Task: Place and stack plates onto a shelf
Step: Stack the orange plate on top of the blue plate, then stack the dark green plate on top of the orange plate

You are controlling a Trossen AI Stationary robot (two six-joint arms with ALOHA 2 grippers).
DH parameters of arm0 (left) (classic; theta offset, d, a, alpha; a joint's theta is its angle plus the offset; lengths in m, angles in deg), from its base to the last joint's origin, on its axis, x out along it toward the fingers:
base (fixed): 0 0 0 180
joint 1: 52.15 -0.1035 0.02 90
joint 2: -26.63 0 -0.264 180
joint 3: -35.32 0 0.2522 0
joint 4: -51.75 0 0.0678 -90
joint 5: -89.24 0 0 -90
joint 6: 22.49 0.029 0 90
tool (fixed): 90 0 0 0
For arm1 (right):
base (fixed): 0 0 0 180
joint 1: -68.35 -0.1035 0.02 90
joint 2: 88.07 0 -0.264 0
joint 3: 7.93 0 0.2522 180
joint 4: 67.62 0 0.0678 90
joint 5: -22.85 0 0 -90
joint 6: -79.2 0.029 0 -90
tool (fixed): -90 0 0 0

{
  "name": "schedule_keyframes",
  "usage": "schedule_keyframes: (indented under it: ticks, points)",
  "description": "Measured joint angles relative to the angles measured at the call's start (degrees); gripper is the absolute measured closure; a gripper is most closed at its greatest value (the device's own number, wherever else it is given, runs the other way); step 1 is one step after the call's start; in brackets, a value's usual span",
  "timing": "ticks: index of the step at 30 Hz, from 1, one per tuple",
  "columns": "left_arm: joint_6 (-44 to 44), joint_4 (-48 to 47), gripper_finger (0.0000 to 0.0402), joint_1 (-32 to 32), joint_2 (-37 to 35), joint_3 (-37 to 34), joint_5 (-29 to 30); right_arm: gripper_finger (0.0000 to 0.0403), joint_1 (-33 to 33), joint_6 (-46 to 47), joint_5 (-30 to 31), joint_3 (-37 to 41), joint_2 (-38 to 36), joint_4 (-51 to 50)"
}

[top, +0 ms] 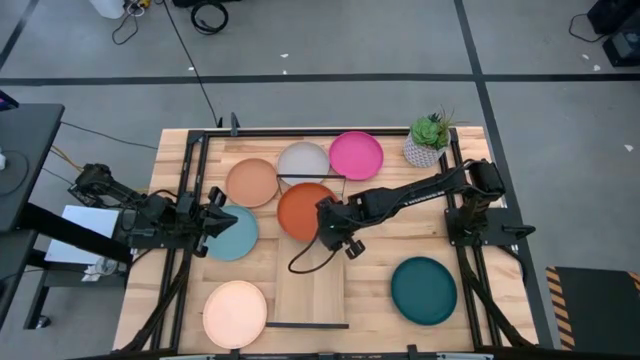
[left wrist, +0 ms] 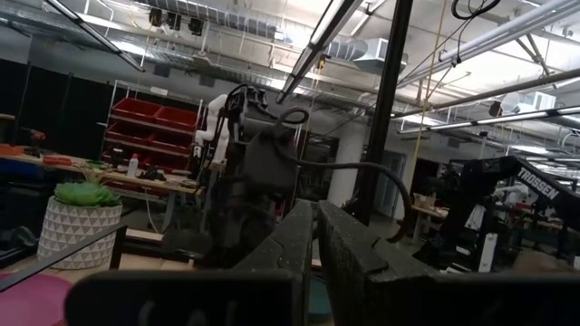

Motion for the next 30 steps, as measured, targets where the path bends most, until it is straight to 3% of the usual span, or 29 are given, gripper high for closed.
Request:
schedule_keyframes:
  ticks: [7,13,21,30]
  points:
    - [0.0,0.0,0.0374,0.0,0.0,0.0,0.0,0.031,-0.6,0.3,5.2,-3.5,-0.1,-3.8]
    - [0.0,0.0,0.0374,0.0,0.0,0.0,0.0,0.0303,-2.0,7.4,9.3,-8.6,-0.5,-17.4]
    - [0.0,0.0,0.0374,0.0,0.0,0.0,0.0,0.0304,-4.1,21.6,6.4,-7.3,-3.5,-29.1]
    - [0.0,-0.1,0.0374,0.0,0.0,0.0,0.0,0.0304,-9.2,37.6,-1.8,1.4,-6.0,-28.4]
